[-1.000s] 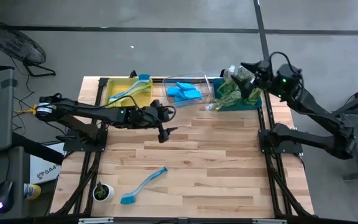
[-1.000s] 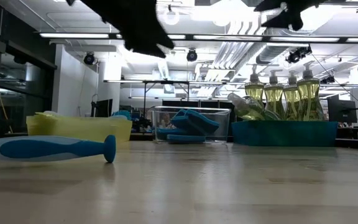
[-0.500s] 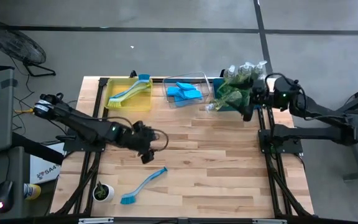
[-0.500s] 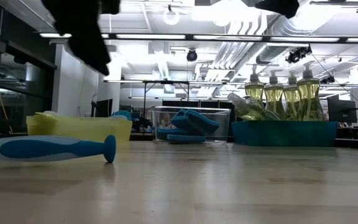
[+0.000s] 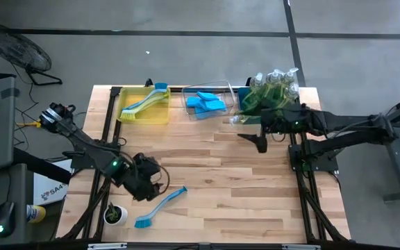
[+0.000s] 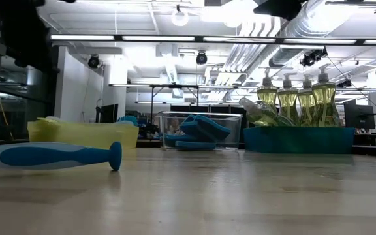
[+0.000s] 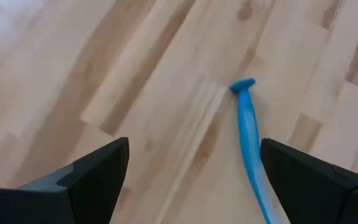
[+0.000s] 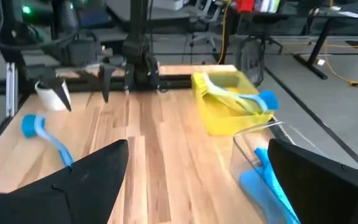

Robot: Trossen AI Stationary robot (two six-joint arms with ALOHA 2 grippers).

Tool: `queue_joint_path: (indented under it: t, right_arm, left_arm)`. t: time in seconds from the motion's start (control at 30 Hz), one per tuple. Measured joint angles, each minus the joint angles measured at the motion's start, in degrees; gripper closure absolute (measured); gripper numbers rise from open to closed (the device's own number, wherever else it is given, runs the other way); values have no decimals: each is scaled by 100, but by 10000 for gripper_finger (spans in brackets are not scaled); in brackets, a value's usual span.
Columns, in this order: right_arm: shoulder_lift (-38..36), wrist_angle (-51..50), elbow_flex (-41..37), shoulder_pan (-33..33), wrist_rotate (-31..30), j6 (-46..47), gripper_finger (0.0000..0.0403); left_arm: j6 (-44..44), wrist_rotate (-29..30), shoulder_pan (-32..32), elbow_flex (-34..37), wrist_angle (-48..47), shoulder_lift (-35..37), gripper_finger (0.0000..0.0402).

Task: Pick & Place Kitchen Sink Supplies
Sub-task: Put the blue dish brush into the yellow bin

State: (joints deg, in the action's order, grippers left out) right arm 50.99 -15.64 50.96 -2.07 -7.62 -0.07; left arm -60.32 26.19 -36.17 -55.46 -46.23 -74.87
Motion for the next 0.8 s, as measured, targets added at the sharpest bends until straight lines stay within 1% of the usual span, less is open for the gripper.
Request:
queue_joint_path:
  t: [0.2,0.3,0.4,0.53,0.7,0.8]
  right_arm:
    - [268,0,0,430,-222,-136,24]
    - [349,0,0,606,-347,-149,26]
    - [408,-7,0,759,-337,-237,27]
    - [445,-118,0,976,-328,-326,27]
    - [456,-389,0,1216,-348,-11,27]
    - [454,-643,-11,1374,-527,131,27]
  left_arm:
    - [-883,28,-470,0,-75,-183,43]
    - [-1275,-57,-660,0,-67,-380,43]
    - [-1631,-220,-795,0,-65,-615,43]
    - [-1980,-373,-827,0,-61,-920,43]
    - [-2164,-611,-810,0,81,-1318,43]
    - [-2249,-873,-812,2,351,-1567,43]
